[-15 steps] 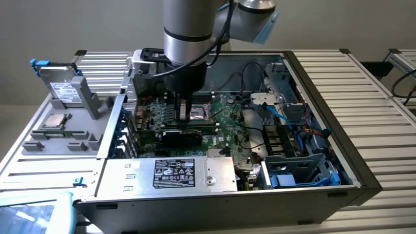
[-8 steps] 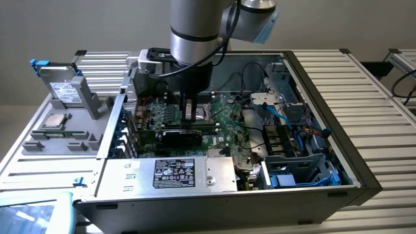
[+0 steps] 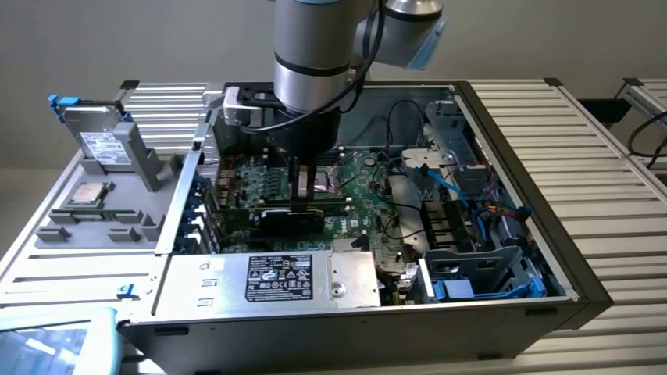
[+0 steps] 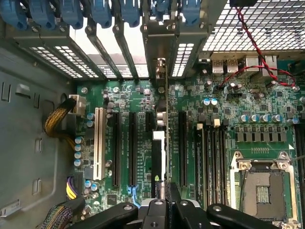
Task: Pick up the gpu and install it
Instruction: 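Press down on the gpu until it lock into place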
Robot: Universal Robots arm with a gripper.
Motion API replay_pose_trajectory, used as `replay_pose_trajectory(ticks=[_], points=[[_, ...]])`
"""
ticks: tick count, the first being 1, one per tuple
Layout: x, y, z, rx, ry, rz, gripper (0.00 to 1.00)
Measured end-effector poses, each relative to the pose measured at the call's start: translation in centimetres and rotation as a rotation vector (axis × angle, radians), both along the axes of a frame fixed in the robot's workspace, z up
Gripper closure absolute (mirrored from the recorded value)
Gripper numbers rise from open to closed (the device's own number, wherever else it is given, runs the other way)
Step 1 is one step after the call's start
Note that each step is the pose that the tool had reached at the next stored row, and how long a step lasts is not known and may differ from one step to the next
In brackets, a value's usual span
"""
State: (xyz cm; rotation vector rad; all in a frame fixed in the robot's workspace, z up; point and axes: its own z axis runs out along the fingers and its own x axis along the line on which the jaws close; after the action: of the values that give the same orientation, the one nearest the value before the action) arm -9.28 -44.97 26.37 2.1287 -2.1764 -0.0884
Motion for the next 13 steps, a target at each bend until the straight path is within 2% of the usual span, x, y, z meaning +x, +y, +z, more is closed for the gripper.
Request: replay_pose_trajectory(ticks=[4,6,9,13], points=[[0.0,0.00,-0.37,-0.0008,0.0005,0.000,0.88],[0.0,0.06,0.12,0.0028,0.0001,-0.001,0.88],[0.0,0.05,1.12,0.0015,0.0040,-0.001,0.88],[0.0,0.05,1.72,0.0014,0.0060,-0.001,0.88]])
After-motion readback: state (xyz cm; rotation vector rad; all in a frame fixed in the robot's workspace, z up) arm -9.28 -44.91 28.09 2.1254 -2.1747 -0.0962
